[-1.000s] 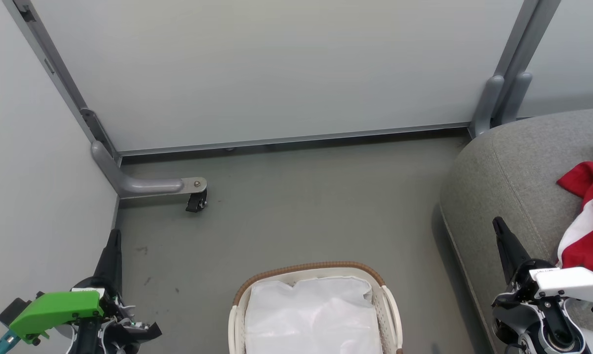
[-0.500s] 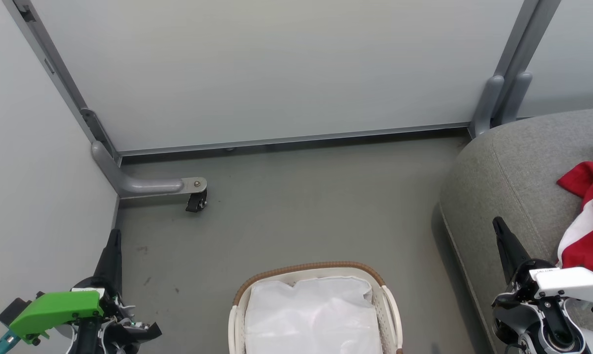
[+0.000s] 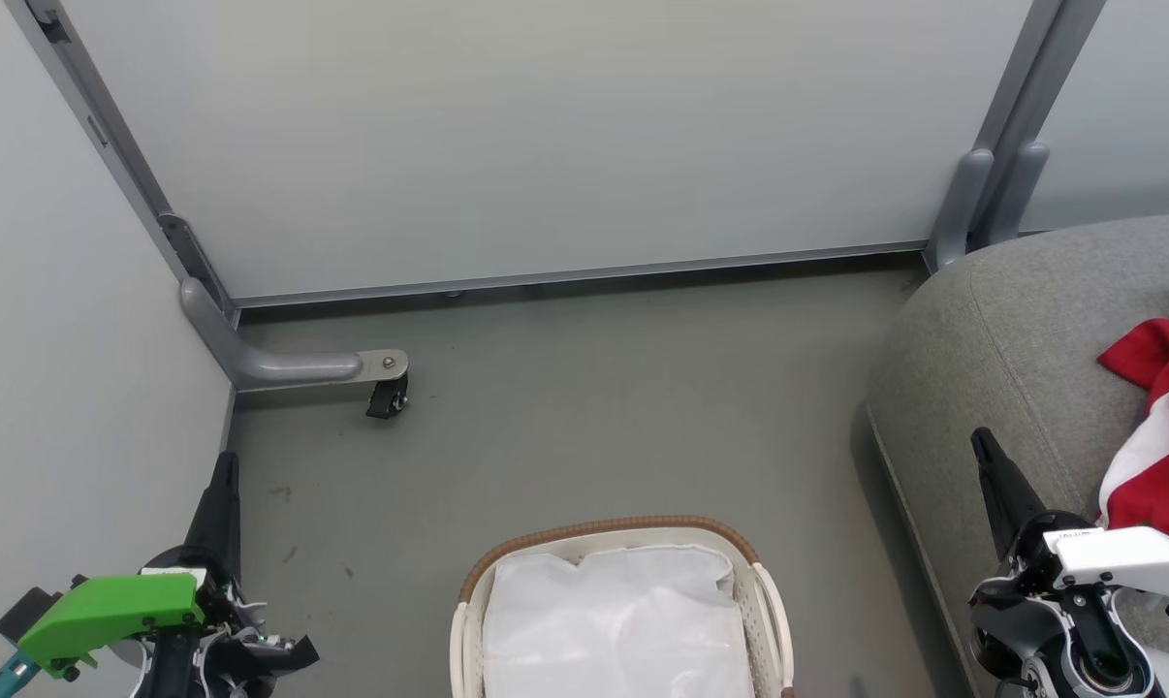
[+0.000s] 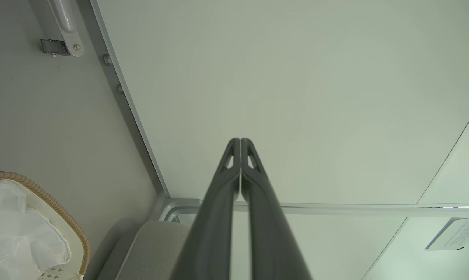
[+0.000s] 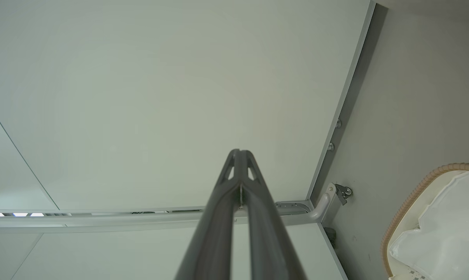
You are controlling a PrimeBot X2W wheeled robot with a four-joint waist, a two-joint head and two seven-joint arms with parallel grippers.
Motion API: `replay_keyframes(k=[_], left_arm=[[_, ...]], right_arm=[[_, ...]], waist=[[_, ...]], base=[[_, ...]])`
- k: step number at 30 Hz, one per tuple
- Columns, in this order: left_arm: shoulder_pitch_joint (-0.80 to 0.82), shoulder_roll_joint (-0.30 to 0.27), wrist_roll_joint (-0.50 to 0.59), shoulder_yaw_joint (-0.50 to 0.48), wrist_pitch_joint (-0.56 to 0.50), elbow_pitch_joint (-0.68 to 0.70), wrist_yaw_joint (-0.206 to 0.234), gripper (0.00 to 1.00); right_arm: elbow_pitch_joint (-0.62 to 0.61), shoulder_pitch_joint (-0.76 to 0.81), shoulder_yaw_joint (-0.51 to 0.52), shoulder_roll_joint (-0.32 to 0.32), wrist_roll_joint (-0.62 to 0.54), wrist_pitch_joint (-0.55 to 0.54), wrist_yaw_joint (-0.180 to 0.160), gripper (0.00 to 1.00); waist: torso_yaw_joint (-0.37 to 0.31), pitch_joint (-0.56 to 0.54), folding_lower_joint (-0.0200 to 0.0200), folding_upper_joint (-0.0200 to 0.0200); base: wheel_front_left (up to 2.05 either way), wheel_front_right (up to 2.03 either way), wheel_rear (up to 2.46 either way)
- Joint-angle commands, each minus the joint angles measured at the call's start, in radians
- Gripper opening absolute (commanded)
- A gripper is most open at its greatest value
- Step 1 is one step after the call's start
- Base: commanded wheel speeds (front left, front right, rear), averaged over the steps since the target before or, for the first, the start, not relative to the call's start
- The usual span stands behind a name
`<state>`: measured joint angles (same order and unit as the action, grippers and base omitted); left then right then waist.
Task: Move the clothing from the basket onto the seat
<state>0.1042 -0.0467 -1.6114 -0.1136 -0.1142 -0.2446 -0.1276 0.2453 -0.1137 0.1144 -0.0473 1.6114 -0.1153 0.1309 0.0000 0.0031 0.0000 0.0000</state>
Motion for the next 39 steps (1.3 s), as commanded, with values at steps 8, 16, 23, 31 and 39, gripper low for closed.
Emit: replay_keyframes(k=[8,16,23,31,39], left_arm=[[0.009,-0.007,-0.003,-0.002,-0.003,0.001,-0.006,0.00],[0.009,-0.007,-0.003,-0.002,-0.003,0.001,-0.006,0.00],[0.009,-0.007,-0.003,-0.002,-0.003,0.001,-0.006,0.00],[0.009,-0.007,-0.003,-0.002,-0.003,0.001,-0.006,0.00],[0.009,-0.007,-0.003,-0.002,-0.003,0.001,-0.006,0.00]], right_arm=[[-0.003,0.011,0.001,-0.006,0.003,-0.001,0.000,0.00],[-0.003,0.011,0.001,-0.006,0.003,-0.001,0.000,0.00],[-0.003,0.011,0.001,-0.006,0.003,-0.001,0.000,0.00],[-0.003,0.011,0.001,-0.006,0.003,-0.001,0.000,0.00],[-0.003,0.011,0.001,-0.006,0.003,-0.001,0.000,0.00]], waist=[[0.000,0.000,0.0000,0.0000],[0.000,0.000,0.0000,0.0000],[0.000,0.000,0.0000,0.0000],[0.000,0.000,0.0000,0.0000],[0.000,0.000,0.0000,0.0000]], base=[[0.00,0.00,0.00],[0.00,0.00,0.00],[0.00,0.00,0.00],[0.00,0.00,0.00],[0.00,0.00,0.00]])
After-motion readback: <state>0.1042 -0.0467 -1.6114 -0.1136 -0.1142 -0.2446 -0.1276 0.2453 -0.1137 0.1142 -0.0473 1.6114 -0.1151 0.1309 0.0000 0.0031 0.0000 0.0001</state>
